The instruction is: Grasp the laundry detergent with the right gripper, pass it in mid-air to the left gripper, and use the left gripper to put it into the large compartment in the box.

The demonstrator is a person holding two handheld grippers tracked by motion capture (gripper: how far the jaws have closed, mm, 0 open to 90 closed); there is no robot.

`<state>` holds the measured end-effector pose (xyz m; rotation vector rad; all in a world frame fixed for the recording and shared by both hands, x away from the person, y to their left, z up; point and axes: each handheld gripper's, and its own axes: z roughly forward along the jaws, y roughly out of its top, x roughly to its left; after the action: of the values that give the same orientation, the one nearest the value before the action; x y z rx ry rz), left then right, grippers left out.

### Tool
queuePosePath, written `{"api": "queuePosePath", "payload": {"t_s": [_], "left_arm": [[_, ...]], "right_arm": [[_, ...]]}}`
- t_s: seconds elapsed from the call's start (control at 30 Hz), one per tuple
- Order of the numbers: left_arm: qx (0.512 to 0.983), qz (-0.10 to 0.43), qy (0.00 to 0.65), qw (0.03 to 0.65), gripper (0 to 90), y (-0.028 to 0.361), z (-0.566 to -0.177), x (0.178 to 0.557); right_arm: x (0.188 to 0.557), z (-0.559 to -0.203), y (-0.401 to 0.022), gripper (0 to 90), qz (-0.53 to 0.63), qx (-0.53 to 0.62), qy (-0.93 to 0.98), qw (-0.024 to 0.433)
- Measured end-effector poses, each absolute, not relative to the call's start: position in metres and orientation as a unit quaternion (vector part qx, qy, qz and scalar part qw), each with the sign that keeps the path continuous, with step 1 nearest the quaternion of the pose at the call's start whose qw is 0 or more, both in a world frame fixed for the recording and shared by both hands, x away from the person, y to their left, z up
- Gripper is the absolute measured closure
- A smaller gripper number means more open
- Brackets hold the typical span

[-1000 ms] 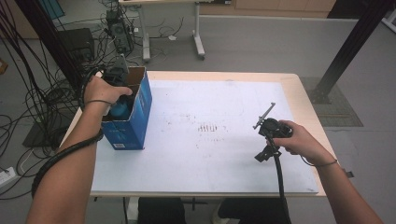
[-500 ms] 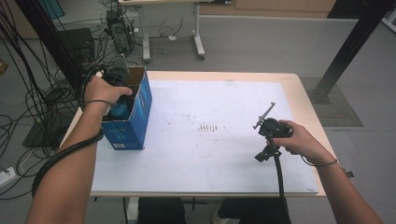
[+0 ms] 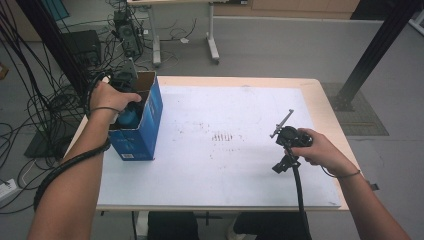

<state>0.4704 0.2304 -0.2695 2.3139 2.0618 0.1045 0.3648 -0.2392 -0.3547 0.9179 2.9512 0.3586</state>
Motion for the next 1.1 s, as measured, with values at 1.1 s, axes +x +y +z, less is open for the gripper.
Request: {"api": "queuePosePath", "payload": {"t_s": [1.1], "left_arm": [[0.742,0.015,0.670,0.026,33.8,0.2311,-0.2733,0.4706]], "right_arm": [[0.3645,-0.3558,-0.2403,5.2,0.116,0.295,0.948,0.011]]}}
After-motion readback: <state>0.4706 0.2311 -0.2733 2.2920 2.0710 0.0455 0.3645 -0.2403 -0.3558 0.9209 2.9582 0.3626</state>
